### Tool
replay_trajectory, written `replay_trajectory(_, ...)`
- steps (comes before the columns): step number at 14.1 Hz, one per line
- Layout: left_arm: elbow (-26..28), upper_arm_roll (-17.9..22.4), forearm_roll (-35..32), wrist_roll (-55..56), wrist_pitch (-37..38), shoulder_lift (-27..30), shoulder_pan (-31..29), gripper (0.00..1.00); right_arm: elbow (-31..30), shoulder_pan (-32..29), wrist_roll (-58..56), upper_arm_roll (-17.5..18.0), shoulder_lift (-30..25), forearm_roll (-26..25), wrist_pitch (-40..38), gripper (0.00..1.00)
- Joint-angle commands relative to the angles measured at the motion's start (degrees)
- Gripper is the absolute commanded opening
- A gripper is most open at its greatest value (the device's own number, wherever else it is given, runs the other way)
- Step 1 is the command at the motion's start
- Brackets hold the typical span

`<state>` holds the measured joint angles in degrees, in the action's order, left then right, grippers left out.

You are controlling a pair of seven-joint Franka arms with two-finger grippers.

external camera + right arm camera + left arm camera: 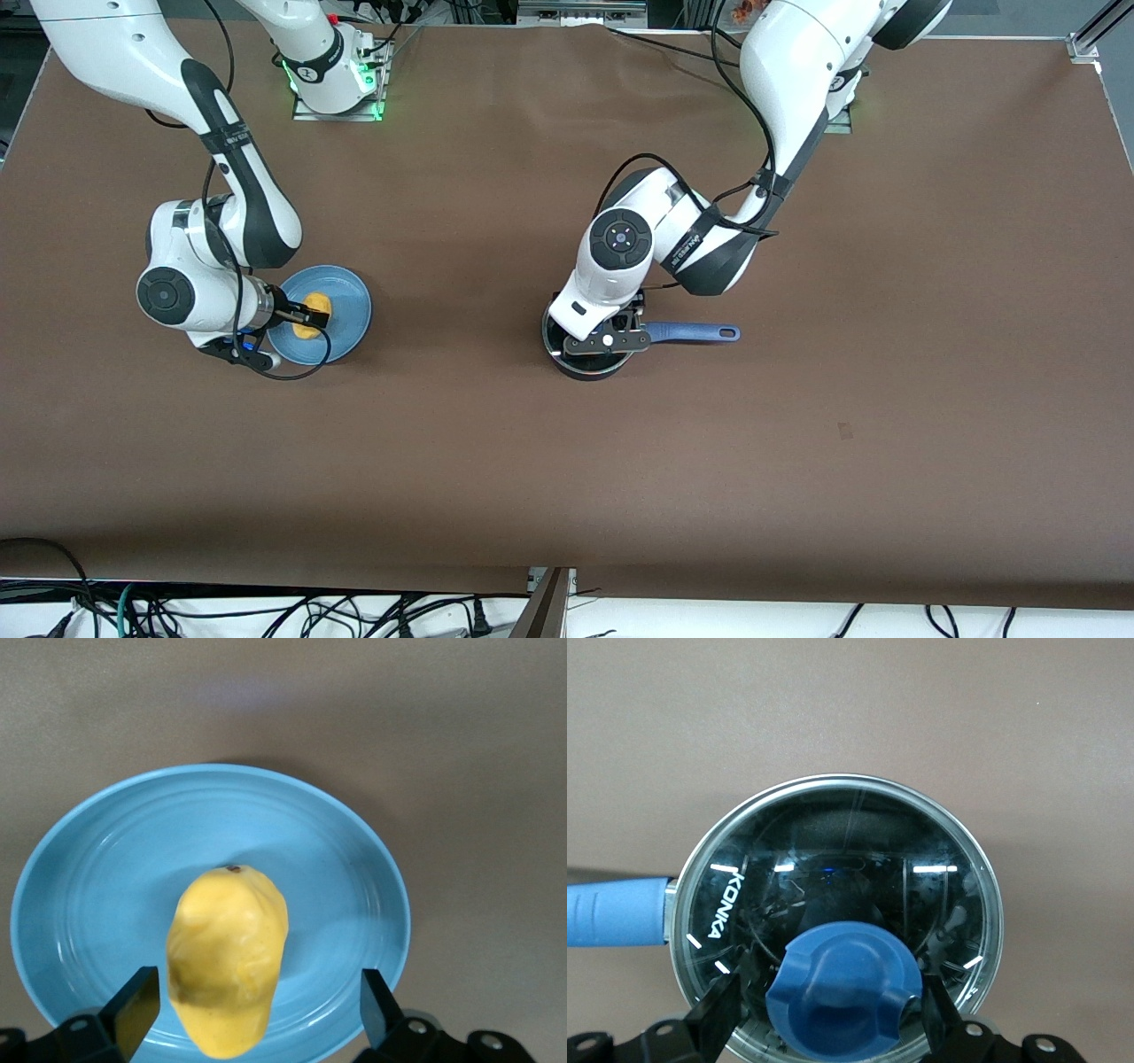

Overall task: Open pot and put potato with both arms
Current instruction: 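Reach the left gripper to the lid knob while the right gripper reaches the potato, then grasp the blue lid knob with the left gripper while the right grasps the potato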

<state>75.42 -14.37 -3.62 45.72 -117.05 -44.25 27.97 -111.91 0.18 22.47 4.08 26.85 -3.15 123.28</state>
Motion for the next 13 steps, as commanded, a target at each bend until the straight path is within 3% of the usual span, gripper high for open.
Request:
replay_trajectory(1,-2.2,0.5,-1.5,-0.4,0.3,-1.3,0.8,0.75,-0.4,0.2,1.6,0.7,0.1,-0.4,1.1,1.00)
replay_trajectory(5,-3.3,0.5,-1.6,-0.2,0.4,-2.1,0.8,0.66,-0.4,0.3,1.7,0.7,1.2,-0.4,2.0,0.99)
replay_trajectory(7,-3.6,0.5,-1.6,-0.2,0.4,-2.2,0.8,0.49,-0.4,0.4,1.7,0.7,1.6,-0.4,2.7,0.98)
replay_trajectory(10,-3.6,0.5,-1.7,-0.6,0.5,-2.2,0.4,0.00,-0.3,0.6,2.8,0.8,1.5,-0.4,2.5,0.73)
replay_trajectory(13,-3.6,0.5,-1.7,-1.3,0.5,-2.1,0.3,0.00,-0.2,0.6,3.2,0.8,1.5,-0.4,2.2,0.56)
